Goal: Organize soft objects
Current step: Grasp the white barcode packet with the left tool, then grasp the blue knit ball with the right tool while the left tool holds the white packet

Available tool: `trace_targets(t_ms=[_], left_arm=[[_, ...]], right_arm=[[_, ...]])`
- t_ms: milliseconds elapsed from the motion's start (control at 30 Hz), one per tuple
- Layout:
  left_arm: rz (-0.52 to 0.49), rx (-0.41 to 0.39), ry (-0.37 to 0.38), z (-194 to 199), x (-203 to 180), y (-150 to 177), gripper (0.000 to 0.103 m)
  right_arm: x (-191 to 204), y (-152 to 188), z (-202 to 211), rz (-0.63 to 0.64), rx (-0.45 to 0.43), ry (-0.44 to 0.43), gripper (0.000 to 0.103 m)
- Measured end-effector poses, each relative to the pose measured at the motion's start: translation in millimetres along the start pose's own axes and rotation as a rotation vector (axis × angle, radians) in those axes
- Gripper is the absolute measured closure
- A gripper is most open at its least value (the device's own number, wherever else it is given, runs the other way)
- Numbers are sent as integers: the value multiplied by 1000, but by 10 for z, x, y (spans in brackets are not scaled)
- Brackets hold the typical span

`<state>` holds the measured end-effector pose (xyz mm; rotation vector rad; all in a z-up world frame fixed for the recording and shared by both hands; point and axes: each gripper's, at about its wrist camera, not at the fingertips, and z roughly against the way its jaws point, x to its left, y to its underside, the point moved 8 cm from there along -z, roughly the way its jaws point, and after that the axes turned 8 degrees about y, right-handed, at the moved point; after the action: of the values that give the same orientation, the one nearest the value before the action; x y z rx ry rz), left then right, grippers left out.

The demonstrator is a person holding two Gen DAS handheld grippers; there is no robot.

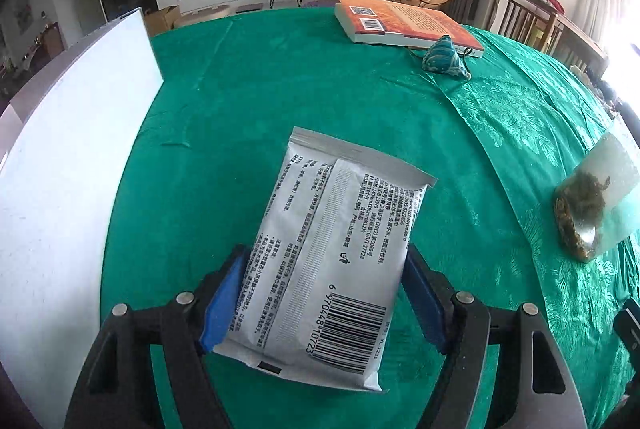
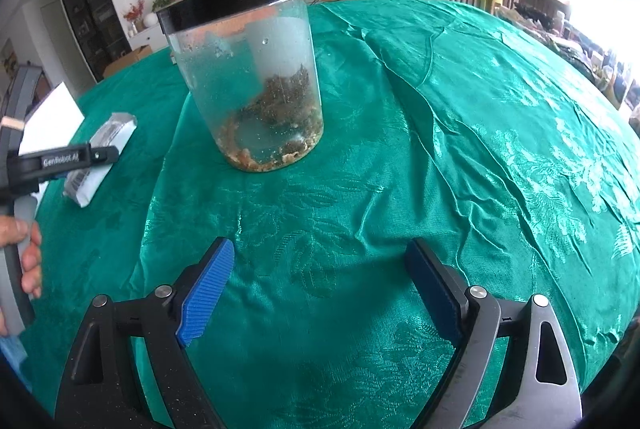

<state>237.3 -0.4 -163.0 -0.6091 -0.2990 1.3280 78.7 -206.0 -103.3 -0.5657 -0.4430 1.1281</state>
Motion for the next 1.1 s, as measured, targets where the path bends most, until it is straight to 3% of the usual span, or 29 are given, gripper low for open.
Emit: trace_targets(t_ms=[67, 167, 267, 367, 400, 533, 633, 733, 900, 1100], left_arm=[[3, -11, -25, 67, 122, 81, 29], [22, -22, -32, 74, 267, 117, 29], [28, -41, -29, 67, 310, 114, 29], [23, -48, -30, 46, 294, 92, 28], [23, -47, -28, 43, 294, 92, 26], [-28, 7, -14, -42, 187, 112, 0], [-23, 5, -5, -55, 175, 98, 0], [-21, 1, -5, -57, 174, 100, 0], [-20, 0, -3, -58, 175, 98, 0], [-20, -1, -3, -60, 177, 95, 0]], right_arm=[[-159, -67, 54, -103, -12, -63, 14], [-464, -228, 55, -190, -26, -55, 14], [-712, -471, 67, -197, -35, -13, 14], [-748, -924, 247, -144, -94, -5, 14], [-677, -1125, 309, -108, -105, -20, 14], [-33, -1921, 419, 63, -65, -147, 14], [713, -2275, 168, 221, 80, -228, 14], [1345, -2385, -255, 290, 206, -251, 14], [1824, -2336, -1132, 154, 394, -242, 16], [1911, -2267, -1858, 49, 430, -113, 16]])
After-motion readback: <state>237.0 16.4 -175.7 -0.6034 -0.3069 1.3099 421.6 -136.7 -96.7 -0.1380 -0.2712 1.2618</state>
